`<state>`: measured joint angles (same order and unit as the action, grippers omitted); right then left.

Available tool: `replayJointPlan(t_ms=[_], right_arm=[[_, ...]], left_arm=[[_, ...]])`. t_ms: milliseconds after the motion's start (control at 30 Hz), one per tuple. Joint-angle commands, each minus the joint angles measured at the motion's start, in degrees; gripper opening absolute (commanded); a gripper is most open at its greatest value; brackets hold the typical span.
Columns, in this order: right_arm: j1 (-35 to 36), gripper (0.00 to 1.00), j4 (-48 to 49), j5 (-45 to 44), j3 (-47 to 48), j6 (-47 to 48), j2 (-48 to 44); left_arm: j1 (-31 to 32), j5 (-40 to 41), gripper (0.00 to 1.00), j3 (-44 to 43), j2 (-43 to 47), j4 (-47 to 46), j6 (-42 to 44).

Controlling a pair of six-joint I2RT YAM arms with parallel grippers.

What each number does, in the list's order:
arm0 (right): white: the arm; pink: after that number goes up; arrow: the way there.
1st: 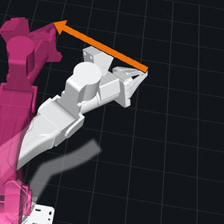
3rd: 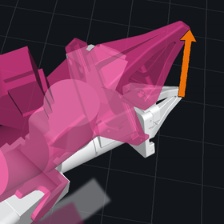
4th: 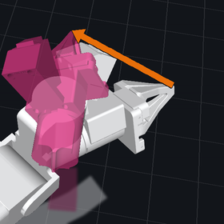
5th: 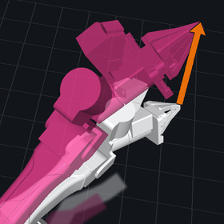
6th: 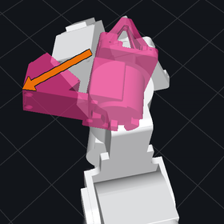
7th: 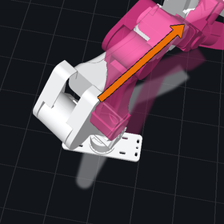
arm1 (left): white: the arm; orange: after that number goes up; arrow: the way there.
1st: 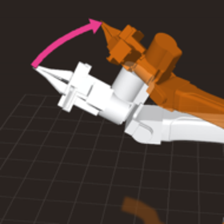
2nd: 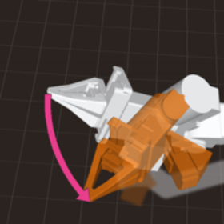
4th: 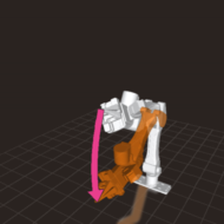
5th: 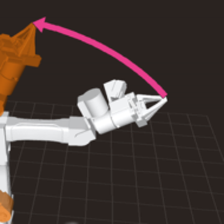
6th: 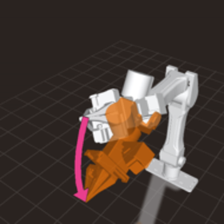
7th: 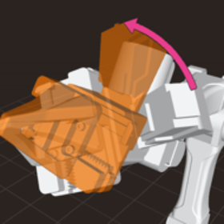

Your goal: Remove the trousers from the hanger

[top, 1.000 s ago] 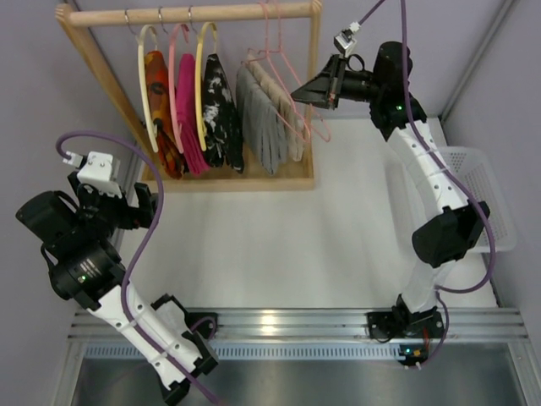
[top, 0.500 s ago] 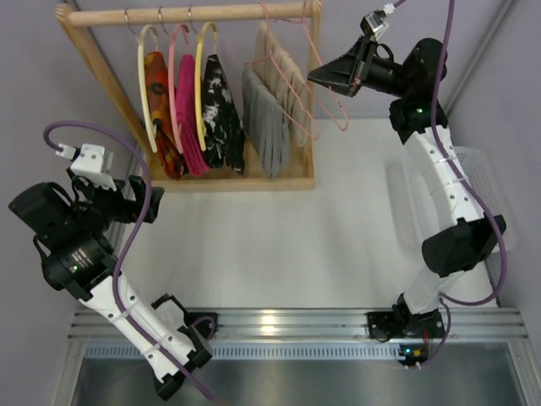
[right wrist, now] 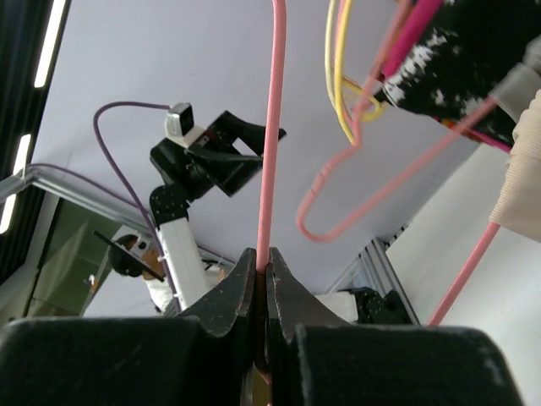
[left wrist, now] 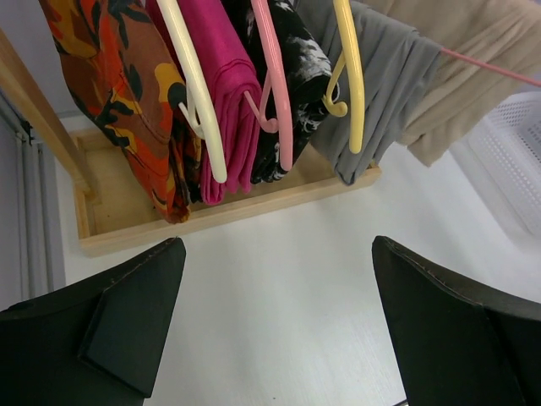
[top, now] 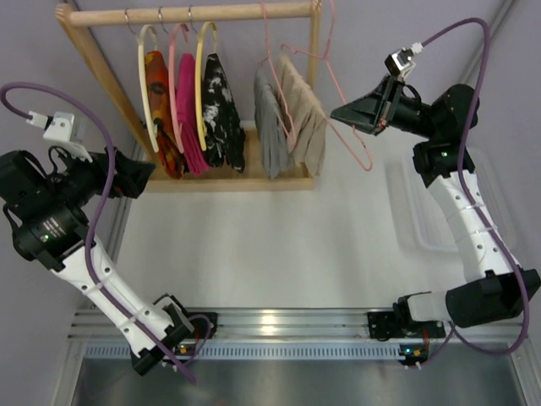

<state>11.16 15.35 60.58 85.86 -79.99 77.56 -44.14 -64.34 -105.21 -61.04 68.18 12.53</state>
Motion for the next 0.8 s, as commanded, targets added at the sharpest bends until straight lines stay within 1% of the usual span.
replayJointPlan(t_ms=[0, 67, 100, 167, 233, 267, 300, 333, 367, 400, 467, 500, 533, 567, 600, 633, 667, 700, 733, 767], right_arm=[[-1.9, 0.00, 7.3, -0.1, -5.5, 1.2, -7.5], [-2.8, 0.00, 5.9, -0.1, -7.7, 2.5, -11.0], [-3.2, 0.00, 5.3, -0.1, -9.4, 3.0, -12.1], [-4.0, 0.00, 2.6, 0.1, -10.7, 5.2, -15.2], [-4.5, 0.00, 0.2, 0.1, -12.8, 6.9, -17.6], [-4.9, 0.00, -2.8, -0.1, -13.4, 9.3, -20.0], [-5.1, 0.00, -4.2, -0.1, -14.3, 10.6, -21.0], [-5.3, 0.00, -6.1, -0.5, -14.6, 12.0, -22.1], [-5.6, 0.00, -8.0, -0.7, -14.7, 14.7, -23.8], [-5.6, 0.00, -10.8, -0.9, -15.2, 15.6, -24.5], [-6.2, 0.00, -12.6, -1.2, -16.2, 16.7, -26.5], [-6.6, 0.00, -13.8, -1.3, -17.5, 16.8, -27.1], [-7.3, 0.00, -14.7, -1.2, -17.7, 17.2, -27.8], [-8.0, 0.00, -15.2, -1.1, -18.1, 18.4, -29.1], [-8.5, 0.00, -16.9, -1.1, -18.4, 19.1, -29.7], [-9.4, 0.00, -19.3, -1.1, -18.4, 19.9, -30.3], [-9.9, 0.00, -19.9, -1.1, -18.5, 21.1, -31.2], [-10.4, 0.00, -20.2, -1.2, -18.7, 21.3, -31.7], [-10.6, 0.00, -20.9, -1.5, -18.8, 21.4, -32.1], [-10.5, 0.00, -20.9, -1.8, -18.9, 21.6, -32.7]], left_arm=[[-0.2, -3.6, 0.98, -3.4, -2.7, -0.5, -1.6], [-0.1, -4.0, 0.99, -6.2, -5.0, -0.4, -4.3], [0.0, -4.2, 0.99, -7.1, -7.5, -0.4, -7.1], [0.9, -3.3, 0.99, -9.5, -8.7, -0.5, -8.7], [4.5, -0.4, 0.98, -11.4, -10.8, -0.5, -10.9], [6.2, 1.1, 0.99, -12.6, -12.3, -0.4, -12.3], [11.0, 3.2, 0.98, -16.1, -13.6, -0.5, -16.0], [14.1, 7.5, 0.99, -17.6, -16.0, -0.9, -17.4], [17.0, 9.0, 0.99, -19.1, -16.7, -3.3, -18.9], [21.9, 10.3, 0.99, -20.4, -17.3, -5.4, -23.0], [25.8, 12.4, 0.99, -22.2, -19.5, -11.1, -28.1], [30.0, 13.7, 0.98, -23.5, -20.5, -12.2, -29.3], [32.5, 15.9, 0.97, -27.5, -21.5, -13.2, -30.1], [34.7, 17.6, 0.97, -29.3, -23.5, -15.5, -31.2], [39.4, 18.9, 0.96, -31.2, -24.0, -18.0, -32.0], [41.7, 19.5, 0.96, -32.9, -24.5, -20.3, -33.1], [43.3, 20.4, 0.95, -33.6, -25.2, -21.9, -35.0], [47.4, 21.1, 0.93, -33.9, -26.4, -24.6, -35.5], [49.7, 22.1, 0.92, -34.1, -27.0, -25.0, -35.5], [52.1, 23.9, 0.89, -34.1, -27.6, -25.1, -33.5]])
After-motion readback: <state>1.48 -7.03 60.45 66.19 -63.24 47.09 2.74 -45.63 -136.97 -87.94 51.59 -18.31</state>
